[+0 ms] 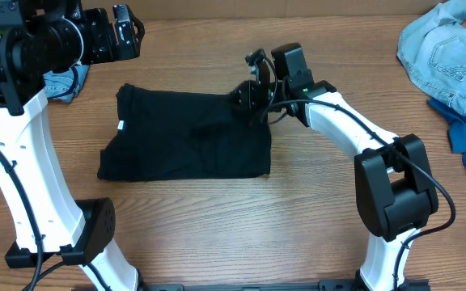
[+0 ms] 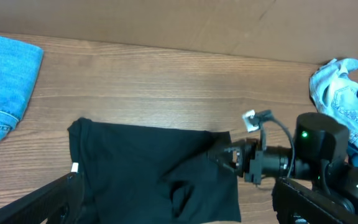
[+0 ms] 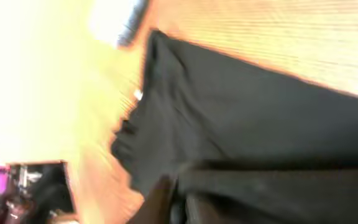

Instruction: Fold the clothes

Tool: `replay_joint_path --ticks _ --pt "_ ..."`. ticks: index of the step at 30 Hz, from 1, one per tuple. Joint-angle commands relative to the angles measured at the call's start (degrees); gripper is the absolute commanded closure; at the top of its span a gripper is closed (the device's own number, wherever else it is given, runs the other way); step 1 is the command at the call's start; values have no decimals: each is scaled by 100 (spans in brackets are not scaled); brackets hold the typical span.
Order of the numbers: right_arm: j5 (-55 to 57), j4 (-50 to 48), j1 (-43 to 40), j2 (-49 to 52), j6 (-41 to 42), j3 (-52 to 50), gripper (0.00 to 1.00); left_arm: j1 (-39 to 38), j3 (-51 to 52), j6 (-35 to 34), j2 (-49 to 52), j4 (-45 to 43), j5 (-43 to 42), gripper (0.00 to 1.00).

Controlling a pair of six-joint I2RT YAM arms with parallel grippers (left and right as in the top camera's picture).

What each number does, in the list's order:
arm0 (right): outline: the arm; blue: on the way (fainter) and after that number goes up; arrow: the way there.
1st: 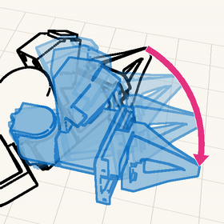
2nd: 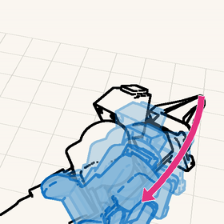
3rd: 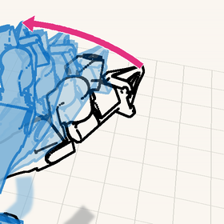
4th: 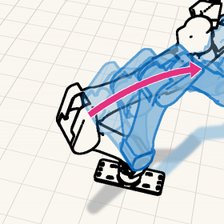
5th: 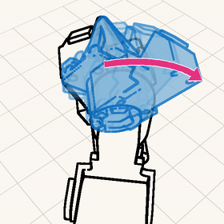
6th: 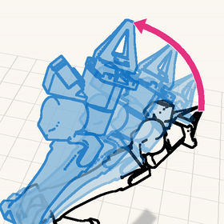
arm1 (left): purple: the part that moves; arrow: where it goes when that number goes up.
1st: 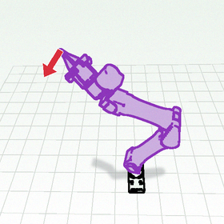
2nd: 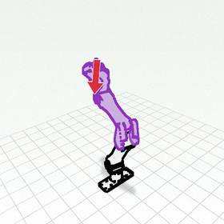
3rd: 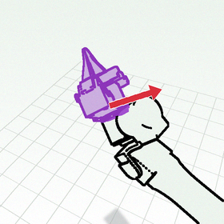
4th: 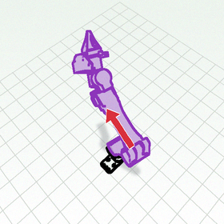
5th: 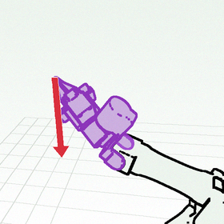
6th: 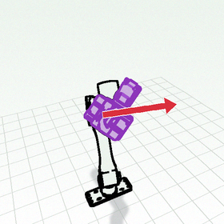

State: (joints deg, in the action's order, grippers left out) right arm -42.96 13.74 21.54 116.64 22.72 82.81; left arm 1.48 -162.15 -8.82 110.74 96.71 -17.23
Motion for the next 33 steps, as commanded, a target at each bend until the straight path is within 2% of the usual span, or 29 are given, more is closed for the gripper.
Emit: replay_joint_path --ticks 1,4,8,12,18,22,33 --pt "-264 -682 94 28 308 155 25 -44 -35 109 -81 9 -63 0" --pt "-326 -1058 94 28 529 155 25 -44 -35 111 -81 9 -61 0" --pt "-367 -785 -164 28 542 155 22 -44 -35 111 -81 9 -61 0" --pt "-393 459 -918 26 400 157 22 -44 -35 116 -81 9 -61 0" --pt "-195 2304 -1917 33 -826 151 21 -44 -35 188 -81 4 -59 0" --pt "236 2793 -1961 146 -1084 26 19 -44 -35 203 -81 -7 -59 0" --pt "98 2726 -1471 544 -1099 -636 23 -44 -35 264 -81 -2 -28 0"
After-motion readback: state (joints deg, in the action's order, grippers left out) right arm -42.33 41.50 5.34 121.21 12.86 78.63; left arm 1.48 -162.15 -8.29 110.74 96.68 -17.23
